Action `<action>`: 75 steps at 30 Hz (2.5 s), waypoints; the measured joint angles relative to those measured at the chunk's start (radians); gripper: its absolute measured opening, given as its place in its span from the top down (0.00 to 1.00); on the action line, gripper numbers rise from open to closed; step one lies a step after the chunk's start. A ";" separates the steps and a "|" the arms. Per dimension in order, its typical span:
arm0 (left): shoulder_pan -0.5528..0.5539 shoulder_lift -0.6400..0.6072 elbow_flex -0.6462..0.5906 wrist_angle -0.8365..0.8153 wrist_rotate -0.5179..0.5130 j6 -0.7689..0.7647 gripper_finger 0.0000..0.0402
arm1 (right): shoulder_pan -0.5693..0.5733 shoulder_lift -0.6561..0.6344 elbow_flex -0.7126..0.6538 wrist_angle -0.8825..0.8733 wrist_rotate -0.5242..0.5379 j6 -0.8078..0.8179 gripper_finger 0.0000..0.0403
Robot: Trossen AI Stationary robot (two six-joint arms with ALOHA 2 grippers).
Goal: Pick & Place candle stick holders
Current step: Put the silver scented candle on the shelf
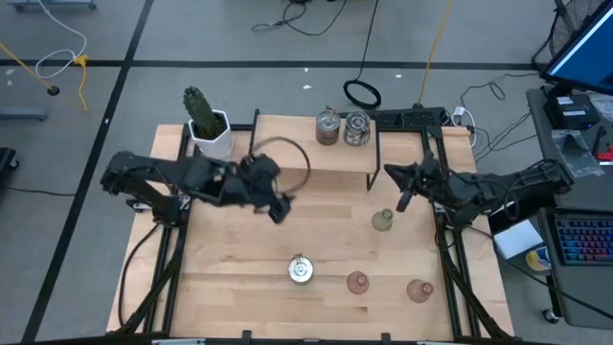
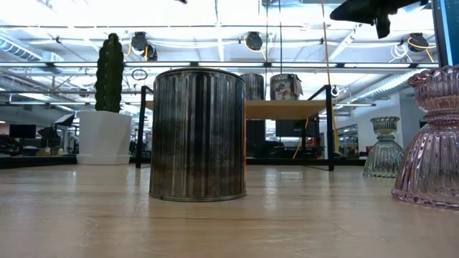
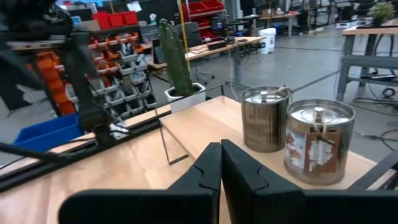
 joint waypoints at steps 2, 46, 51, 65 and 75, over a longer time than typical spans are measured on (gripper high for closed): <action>-0.028 0.038 0.000 0.051 0.022 -0.001 0.02 | 0.011 -0.022 -0.019 -0.003 -0.001 -0.005 1.00; -0.211 0.369 0.003 0.062 0.415 -0.894 0.02 | 0.124 -0.233 -0.113 -0.008 -0.079 -0.049 1.00; -0.185 0.369 0.003 0.034 0.414 -0.905 0.02 | 0.124 -0.233 -0.113 -0.008 -0.079 -0.045 1.00; -0.188 0.390 0.005 0.116 0.462 -0.991 0.02 | 0.124 -0.233 -0.113 -0.008 -0.079 -0.049 1.00; -0.191 0.463 0.003 0.161 0.527 -1.006 0.02 | 0.124 -0.233 -0.113 -0.009 -0.079 -0.053 1.00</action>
